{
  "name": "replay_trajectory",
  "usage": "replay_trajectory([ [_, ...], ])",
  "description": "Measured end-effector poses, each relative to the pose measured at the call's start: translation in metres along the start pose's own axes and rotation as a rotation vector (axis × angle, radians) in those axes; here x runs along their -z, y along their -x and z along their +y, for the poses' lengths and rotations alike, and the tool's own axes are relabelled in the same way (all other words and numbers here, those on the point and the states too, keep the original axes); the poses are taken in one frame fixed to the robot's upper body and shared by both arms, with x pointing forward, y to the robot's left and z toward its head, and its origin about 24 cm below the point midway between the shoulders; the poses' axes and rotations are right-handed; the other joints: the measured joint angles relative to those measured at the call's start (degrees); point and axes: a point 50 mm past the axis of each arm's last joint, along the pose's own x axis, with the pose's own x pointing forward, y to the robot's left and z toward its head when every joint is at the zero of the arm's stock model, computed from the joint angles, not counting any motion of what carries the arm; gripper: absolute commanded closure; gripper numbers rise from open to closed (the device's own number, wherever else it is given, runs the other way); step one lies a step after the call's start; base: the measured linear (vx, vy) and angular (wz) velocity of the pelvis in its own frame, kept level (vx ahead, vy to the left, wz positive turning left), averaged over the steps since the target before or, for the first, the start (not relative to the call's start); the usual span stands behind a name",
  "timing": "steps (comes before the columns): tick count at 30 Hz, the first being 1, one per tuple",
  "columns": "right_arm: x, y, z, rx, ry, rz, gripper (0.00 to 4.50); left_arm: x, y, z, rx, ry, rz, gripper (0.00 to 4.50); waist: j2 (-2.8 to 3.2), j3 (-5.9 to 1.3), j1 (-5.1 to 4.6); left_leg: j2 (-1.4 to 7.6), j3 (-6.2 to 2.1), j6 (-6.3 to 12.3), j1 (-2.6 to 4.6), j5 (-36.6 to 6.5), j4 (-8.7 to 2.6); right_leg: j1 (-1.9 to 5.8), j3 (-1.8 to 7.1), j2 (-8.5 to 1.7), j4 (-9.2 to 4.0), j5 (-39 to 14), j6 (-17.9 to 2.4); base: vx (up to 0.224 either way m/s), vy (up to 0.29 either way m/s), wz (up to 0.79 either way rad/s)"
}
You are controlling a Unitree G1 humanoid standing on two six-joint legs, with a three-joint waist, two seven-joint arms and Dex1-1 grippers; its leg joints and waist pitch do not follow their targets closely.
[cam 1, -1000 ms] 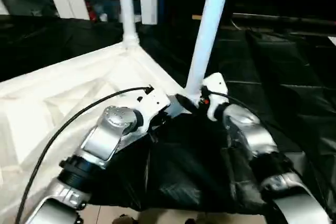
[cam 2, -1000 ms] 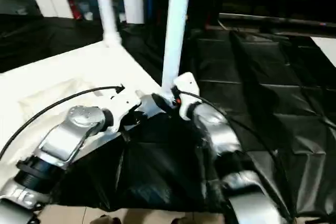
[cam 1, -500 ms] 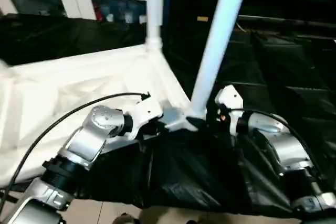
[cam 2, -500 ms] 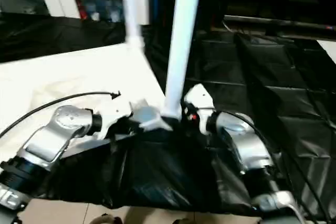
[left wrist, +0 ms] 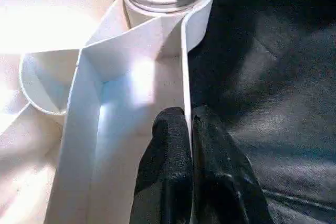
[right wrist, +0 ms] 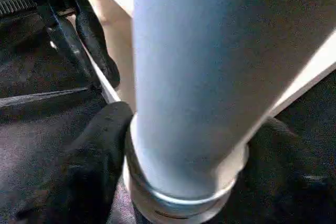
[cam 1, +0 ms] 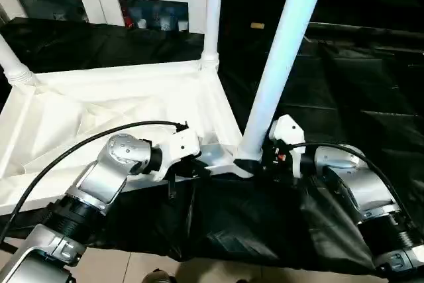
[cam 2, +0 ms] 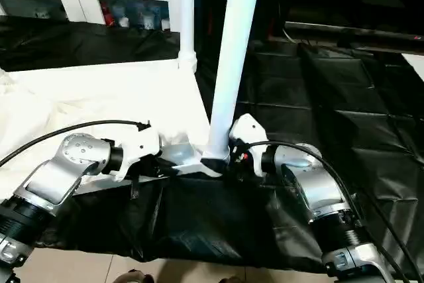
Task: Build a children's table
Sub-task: Insert table leg to table base, then rotate leg to tighten
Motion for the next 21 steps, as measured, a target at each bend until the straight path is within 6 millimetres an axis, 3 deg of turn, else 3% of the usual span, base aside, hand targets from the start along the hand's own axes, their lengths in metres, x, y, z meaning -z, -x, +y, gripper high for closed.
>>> replay_trajectory([
  [5, 0.0, 0.0, 0.0, -0.004, -0.001, 0.002, 1.73, 0.001, 0.0, 0.0, 0.002, 0.001, 0.001, 4.5, 0.0, 0.0, 0.0, 0.01, 0.0, -0.04, 0.0, 0.0, 0.09, 0.0, 0.0, -0.01, 0.14, 0.0, 0.0, 0.0, 0.0, 0.0],
  [15, 0.009, -0.004, 0.003, 0.054, -0.051, -0.015, 1.76, 0.002, -0.008, 0.001, -0.029, 0.037, -0.008, 4.5, -0.07, -0.08, 0.01, 0.02, 0.0, -0.17, 0.19, 0.0, 0.14, 0.22, 0.0, -0.02, 0.18, 0.0, 0.0, 0.0, 0.0, 0.0],
  [19, 0.011, -0.021, -0.003, 0.232, -0.142, -0.052, 1.76, 0.0, -0.019, 0.007, -0.151, 0.126, -0.02, 4.5, -0.1, -0.2, -0.24, 0.02, 0.0, -0.28, 0.32, 0.1, 0.18, 0.34, 0.0, -0.03, 0.17, 0.2, -0.1, 0.0, 0.0, 0.0],
  [21, 0.008, -0.036, -0.011, 0.379, -0.199, -0.066, 1.76, -0.004, -0.028, 0.013, -0.237, 0.18, -0.021, 4.5, -0.06, -0.23, -0.94, 0.01, 0.0, -0.4, 0.34, 0.1, 0.19, 0.32, 0.02, -0.04, 0.13, 0.5, -0.1, 0.0, 0.0, 0.0],
])
